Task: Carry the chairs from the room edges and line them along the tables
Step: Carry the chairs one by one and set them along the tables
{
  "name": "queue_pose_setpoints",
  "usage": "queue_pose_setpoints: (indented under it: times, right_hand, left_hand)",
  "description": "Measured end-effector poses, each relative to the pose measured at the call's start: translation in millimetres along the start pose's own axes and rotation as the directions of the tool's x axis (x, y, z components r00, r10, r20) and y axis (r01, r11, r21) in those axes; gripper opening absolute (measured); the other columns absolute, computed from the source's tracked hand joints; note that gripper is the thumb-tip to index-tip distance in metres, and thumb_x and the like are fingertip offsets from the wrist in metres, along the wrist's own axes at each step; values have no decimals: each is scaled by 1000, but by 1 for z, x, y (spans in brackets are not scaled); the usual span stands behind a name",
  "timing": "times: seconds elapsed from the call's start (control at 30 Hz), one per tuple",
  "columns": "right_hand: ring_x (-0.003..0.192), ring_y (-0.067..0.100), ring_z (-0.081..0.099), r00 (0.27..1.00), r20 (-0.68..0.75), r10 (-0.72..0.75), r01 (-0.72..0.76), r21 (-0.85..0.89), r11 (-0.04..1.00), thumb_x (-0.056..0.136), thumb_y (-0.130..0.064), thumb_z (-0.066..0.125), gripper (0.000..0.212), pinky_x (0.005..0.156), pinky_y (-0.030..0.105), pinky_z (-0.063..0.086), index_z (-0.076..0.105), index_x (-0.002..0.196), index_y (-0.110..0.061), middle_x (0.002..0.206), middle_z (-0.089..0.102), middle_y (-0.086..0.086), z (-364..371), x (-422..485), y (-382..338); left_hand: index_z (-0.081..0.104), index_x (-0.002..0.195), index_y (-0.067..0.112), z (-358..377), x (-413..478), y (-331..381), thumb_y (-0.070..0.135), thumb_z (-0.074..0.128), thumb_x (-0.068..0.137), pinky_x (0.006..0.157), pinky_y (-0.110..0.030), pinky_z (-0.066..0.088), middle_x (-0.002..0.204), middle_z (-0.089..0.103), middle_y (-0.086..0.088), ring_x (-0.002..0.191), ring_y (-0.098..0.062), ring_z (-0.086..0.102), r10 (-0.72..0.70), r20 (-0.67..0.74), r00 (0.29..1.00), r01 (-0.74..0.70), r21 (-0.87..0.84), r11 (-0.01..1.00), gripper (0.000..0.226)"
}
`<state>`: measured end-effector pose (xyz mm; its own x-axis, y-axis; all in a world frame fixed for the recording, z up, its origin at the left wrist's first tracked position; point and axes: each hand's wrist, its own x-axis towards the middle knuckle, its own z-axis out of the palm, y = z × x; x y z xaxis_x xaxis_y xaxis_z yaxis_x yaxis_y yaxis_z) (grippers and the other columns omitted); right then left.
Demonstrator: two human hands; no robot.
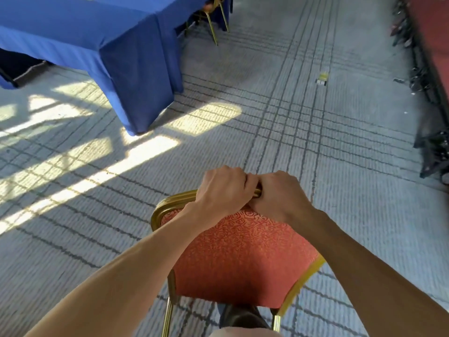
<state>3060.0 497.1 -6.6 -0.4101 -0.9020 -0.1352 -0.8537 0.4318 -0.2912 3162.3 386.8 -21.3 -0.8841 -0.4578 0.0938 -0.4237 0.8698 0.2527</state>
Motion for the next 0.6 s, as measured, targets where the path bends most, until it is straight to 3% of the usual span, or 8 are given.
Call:
queue_pose_setpoints:
  times: [0.07, 0.13, 0.27, 0.37, 0.47, 0.6]
  right_hand:
    - [58, 15, 51, 1000, 9, 11, -11, 20, 1000, 83, -38, 62, 20, 51, 28, 33, 53, 67, -29, 57, 51, -9, -16, 32, 20]
    - [54, 14, 49, 1000, -8, 6, -6, 19, 1000, 83, -36, 62, 18, 48, 26, 30, 57, 69, -28, 55, 51, -9, -28, 63, 38]
    - [51, 14, 48, 997, -70, -24, 22, -23, 999, 83, -36, 62, 21, 49, 27, 32, 51, 67, -26, 54, 48, -8, -54, 116, 61]
    - [50, 17, 50, 983, -171, -69, 54, -93, 994, 82, -40, 59, 22, 49, 27, 34, 52, 67, -25, 50, 44, -11, -71, 154, 80]
    - [38, 15, 39, 936, -320, -144, 110, -123, 986, 77, -45, 50, 28, 44, 19, 19, 55, 61, -23, 44, 35, -13, -79, 181, 90]
    - [31, 14, 29, 923, -343, -172, 128, -147, 981, 75, -35, 64, 27, 44, 14, 13, 52, 55, -22, 41, 30, -12, -75, 211, 105]
  left_hand:
    - [62, 70, 16, 3, 44, -4, 48, 12, 92, 43, -29, 18, 56, 46, 6, 45, -9, 34, 1, 1, 1000, -1, -13, 1000, 63]
    - [58, 62, 12, 3, 83, -9, 48, 20, 94, 44, -29, 20, 52, 48, 4, 43, -8, 35, 5, -15, 1000, -6, -75, 997, 61]
    - [59, 64, 14, -3, 149, -20, 50, 6, 88, 44, -30, 17, 52, 50, 3, 42, -9, 36, 63, -61, 996, -64, -8, 998, 69]
    - [49, 52, 13, -10, 194, -26, 48, 18, 90, 44, -28, 17, 45, 46, 3, 39, -12, 38, 58, -139, 989, -66, -56, 996, 60]
    - [37, 46, 17, -20, 221, -30, 42, 28, 92, 43, -26, 18, 38, 33, 7, 35, -11, 34, 79, -207, 975, -101, -95, 990, 54]
    - [40, 47, 16, -12, 252, -43, 41, 30, 91, 43, -23, 18, 38, 33, 6, 34, -10, 32, 66, -182, 981, -84, -92, 992, 53]
